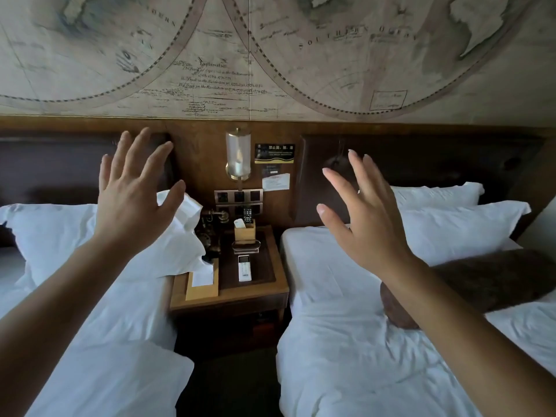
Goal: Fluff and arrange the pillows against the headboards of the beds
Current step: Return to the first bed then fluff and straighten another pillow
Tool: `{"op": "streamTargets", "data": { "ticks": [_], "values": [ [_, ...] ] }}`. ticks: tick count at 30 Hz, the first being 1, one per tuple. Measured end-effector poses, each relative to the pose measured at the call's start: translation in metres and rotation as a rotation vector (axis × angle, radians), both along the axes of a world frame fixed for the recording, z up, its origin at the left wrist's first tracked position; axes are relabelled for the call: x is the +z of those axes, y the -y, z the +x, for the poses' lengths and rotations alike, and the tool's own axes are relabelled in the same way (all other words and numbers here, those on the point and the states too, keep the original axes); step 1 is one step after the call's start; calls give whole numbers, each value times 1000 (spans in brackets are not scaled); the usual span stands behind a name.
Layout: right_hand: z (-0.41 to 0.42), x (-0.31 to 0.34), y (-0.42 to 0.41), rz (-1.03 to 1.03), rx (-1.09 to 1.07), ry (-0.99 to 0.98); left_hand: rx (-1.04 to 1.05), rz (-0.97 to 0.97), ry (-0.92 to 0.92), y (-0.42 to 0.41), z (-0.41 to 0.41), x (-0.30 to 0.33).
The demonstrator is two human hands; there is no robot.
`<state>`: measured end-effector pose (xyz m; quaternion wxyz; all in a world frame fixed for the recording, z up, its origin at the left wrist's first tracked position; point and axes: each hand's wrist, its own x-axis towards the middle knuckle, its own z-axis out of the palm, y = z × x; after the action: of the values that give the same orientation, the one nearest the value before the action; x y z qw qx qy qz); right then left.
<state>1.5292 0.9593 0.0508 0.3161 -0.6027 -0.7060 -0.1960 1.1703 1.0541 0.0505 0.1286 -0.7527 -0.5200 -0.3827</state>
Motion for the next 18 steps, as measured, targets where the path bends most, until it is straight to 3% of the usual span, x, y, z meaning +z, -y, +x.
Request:
{"op": "streamTargets", "data": {
  "ticks": [7, 12, 18],
  "values": [
    [-21, -21, -123, -48, 5, 23, 11, -30, 21, -118, -17, -36],
    [-50, -10, -206, -46, 18, 69, 21, -85, 30, -208, -40, -23],
    [-61, 7, -282, -76, 93, -75, -18, -81, 17, -291, -31, -8]
  ]
}}
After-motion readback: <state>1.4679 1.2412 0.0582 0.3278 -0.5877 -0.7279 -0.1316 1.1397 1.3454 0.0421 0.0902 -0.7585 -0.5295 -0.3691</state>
